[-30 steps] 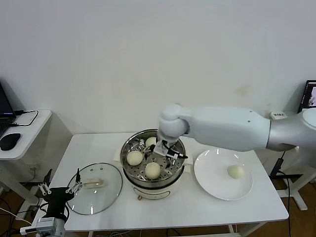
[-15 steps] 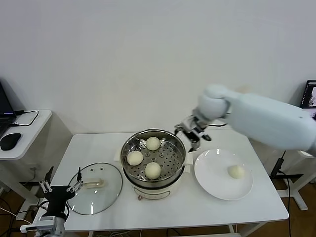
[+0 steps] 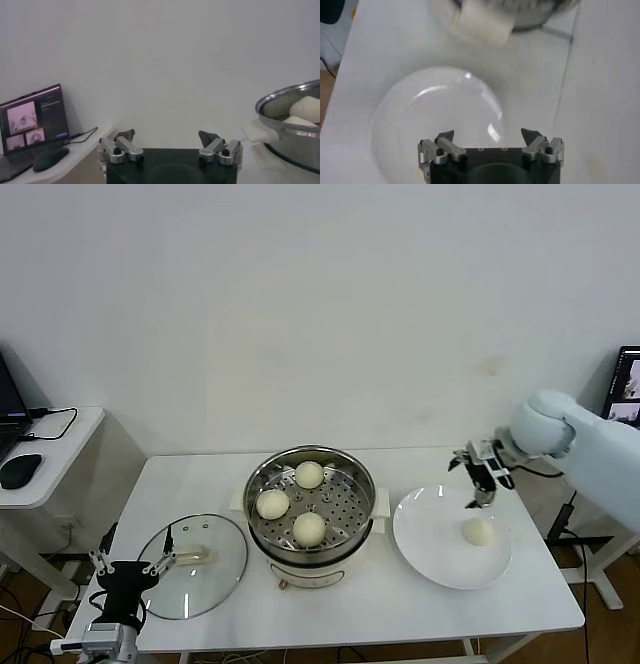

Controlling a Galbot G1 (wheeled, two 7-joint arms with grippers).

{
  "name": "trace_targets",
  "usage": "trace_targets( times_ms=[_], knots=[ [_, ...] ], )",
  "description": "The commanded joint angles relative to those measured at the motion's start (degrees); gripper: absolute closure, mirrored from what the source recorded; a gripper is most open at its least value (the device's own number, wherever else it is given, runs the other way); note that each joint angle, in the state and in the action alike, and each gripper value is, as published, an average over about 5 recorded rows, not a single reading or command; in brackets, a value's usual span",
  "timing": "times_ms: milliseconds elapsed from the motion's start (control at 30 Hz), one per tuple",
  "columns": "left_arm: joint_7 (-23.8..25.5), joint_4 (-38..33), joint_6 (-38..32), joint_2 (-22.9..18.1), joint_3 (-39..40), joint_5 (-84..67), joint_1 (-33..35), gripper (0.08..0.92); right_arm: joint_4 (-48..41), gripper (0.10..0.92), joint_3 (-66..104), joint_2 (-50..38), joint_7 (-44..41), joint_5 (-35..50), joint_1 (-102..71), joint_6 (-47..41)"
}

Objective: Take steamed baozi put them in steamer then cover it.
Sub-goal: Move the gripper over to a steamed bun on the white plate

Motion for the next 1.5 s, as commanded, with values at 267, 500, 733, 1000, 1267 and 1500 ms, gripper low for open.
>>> trace_targets(
  times_ms=[267, 500, 733, 1000, 1267, 1500],
  knots=[
    [0.23, -0.55, 0.38, 0.10, -0.85, 0.49, 0.91, 0.177, -11.22, 0.203, 17.29, 3.73, 1.39, -11.69, -21.15, 3.07],
    [0.22, -0.26, 0.33, -0.06, -1.66, 0.35, 1.24, 0.177, -15.40, 0.203, 18.13, 7.79, 2.03, -15.28, -22.08, 3.55],
    [0.32, 0.03, 0.30, -0.21, -1.63, 0.32, 1.01, 0.177, -17.50, 0.203, 18.10, 9.85, 3.44, -16.71, -22.51, 2.72],
    [0.35, 0.29, 0.26, -0.28, -1.55, 0.32, 0.85, 0.177, -19.12, 0.203, 18.37, 11.93, 5.33, -17.52, -22.59, 1.16],
    [0.27, 0.69, 0.18, -0.41, -1.46, 0.34, 0.73, 0.177, -19.10, 0.243, 18.34, 11.71, 5.00, -18.08, -22.35, 0.10],
    [0.25, 0.36, 0.19, -0.43, -1.58, 0.34, 0.87, 0.177, -18.78, 0.373, 18.33, 11.53, 3.90, -17.38, -22.05, 0.11]
  ],
)
